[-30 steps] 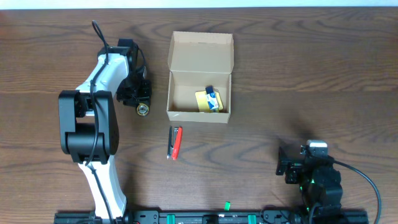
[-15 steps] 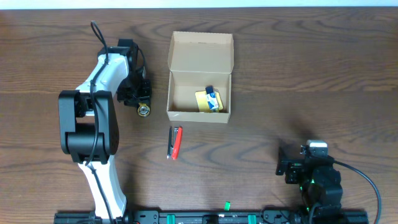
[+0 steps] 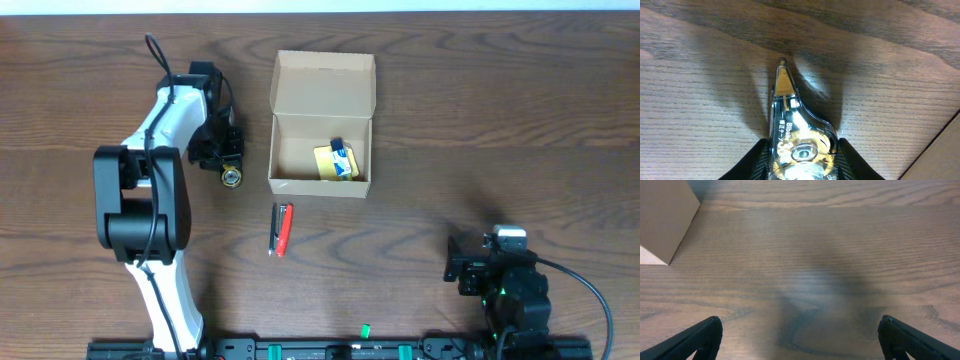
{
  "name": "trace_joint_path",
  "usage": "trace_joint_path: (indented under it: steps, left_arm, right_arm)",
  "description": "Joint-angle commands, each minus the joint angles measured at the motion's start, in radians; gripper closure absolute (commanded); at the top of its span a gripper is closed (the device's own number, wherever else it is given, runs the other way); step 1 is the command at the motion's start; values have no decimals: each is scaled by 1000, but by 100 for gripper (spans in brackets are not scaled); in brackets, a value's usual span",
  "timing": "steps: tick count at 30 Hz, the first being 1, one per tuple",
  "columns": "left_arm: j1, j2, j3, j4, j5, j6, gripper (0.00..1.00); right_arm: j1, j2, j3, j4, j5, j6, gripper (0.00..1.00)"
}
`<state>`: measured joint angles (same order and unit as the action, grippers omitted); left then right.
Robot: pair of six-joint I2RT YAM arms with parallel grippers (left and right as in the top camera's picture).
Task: Pack container
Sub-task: 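Lower the left gripper and grasp the correction tape dispenser, then carry the tape dispenser right into the box and release it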
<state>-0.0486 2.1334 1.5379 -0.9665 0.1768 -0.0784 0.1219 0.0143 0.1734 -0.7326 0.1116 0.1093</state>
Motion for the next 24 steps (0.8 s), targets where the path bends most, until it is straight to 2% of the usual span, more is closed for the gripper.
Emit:
trace_joint_path:
  steps: [1, 24]
  left_arm:
    - [0, -37, 26, -6, 0, -5, 94]
    - [1, -306, 53, 6, -27, -4, 94]
  right_arm:
    - [-9, -9, -11, -3, -1, -13, 1]
    - [-9, -9, -11, -3, -1, -13, 1]
